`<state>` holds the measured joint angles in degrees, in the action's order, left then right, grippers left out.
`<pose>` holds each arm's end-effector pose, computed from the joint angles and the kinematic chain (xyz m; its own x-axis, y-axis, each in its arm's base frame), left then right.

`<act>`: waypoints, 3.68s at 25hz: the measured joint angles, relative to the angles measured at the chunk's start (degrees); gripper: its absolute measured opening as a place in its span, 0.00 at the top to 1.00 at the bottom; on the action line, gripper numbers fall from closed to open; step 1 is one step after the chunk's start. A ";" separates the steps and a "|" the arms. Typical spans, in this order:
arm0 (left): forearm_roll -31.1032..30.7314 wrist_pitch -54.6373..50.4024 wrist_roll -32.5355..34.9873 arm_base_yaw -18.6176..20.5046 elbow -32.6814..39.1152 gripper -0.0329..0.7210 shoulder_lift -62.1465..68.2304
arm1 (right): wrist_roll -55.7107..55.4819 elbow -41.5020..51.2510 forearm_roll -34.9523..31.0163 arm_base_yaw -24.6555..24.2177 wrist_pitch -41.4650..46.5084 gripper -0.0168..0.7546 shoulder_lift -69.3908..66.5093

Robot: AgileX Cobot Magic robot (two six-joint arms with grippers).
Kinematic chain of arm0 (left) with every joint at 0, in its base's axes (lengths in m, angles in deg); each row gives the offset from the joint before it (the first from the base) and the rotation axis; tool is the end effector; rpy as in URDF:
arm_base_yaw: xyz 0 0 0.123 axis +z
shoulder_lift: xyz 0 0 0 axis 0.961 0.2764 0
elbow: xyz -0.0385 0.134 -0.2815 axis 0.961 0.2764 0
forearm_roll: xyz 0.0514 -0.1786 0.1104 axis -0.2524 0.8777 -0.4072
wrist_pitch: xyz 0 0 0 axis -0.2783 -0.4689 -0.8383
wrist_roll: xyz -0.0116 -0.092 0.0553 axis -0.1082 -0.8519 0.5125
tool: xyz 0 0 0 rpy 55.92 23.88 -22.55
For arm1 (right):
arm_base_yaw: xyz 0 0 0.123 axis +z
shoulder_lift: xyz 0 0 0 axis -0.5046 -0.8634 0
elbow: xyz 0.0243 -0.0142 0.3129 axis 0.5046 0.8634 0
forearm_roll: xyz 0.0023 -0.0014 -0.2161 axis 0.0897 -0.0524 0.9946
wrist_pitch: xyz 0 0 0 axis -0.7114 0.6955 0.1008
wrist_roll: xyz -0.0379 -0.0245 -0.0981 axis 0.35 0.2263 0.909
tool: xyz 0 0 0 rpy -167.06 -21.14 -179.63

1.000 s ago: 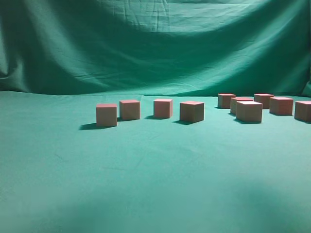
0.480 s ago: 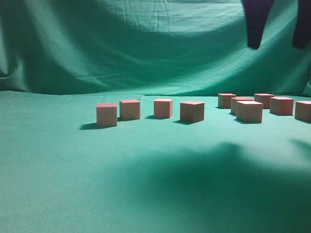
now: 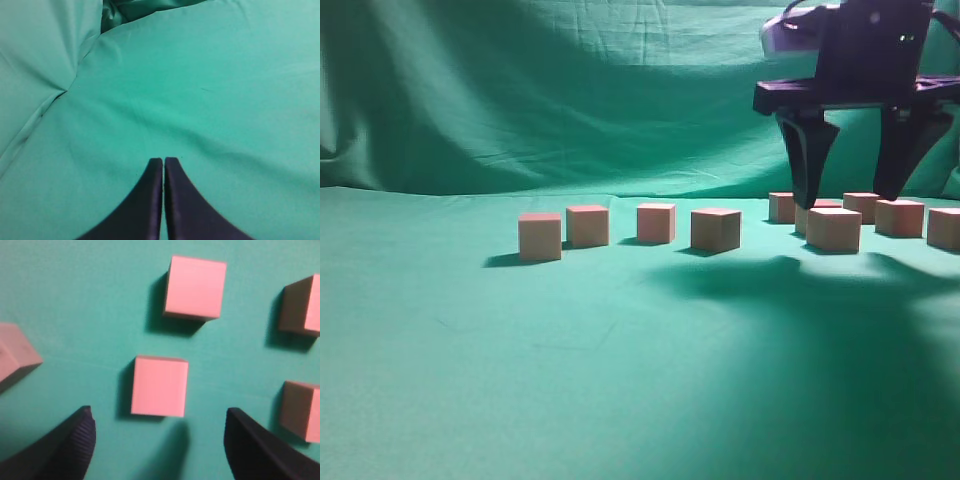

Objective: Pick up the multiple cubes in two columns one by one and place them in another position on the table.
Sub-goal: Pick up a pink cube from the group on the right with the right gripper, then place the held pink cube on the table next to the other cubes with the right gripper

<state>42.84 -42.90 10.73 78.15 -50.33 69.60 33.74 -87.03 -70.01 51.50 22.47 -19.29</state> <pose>0.0015 0.0160 0.1711 -0.3067 0.2752 -0.9112 -0.1267 0.9370 0.3256 0.3406 0.1235 0.2266 -0.9230 -0.2446 -0.2970 -0.2440 0.9690 -0.0396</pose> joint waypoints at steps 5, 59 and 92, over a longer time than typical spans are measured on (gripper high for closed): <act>0.00 0.00 0.00 0.00 0.00 0.96 0.00 | 0.00 0.00 1.30 0.00 -3.82 0.31 -1.94; 0.00 0.00 0.00 0.00 0.00 0.96 0.00 | 17.77 -5.48 -10.14 24.13 -8.64 0.64 -8.44; 0.00 0.00 0.00 0.00 0.00 0.96 0.00 | 17.50 -28.53 -6.27 24.03 22.85 0.17 -9.17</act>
<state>42.84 -42.90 10.73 78.15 -50.33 69.60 51.24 -115.56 -76.28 75.53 45.32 -28.46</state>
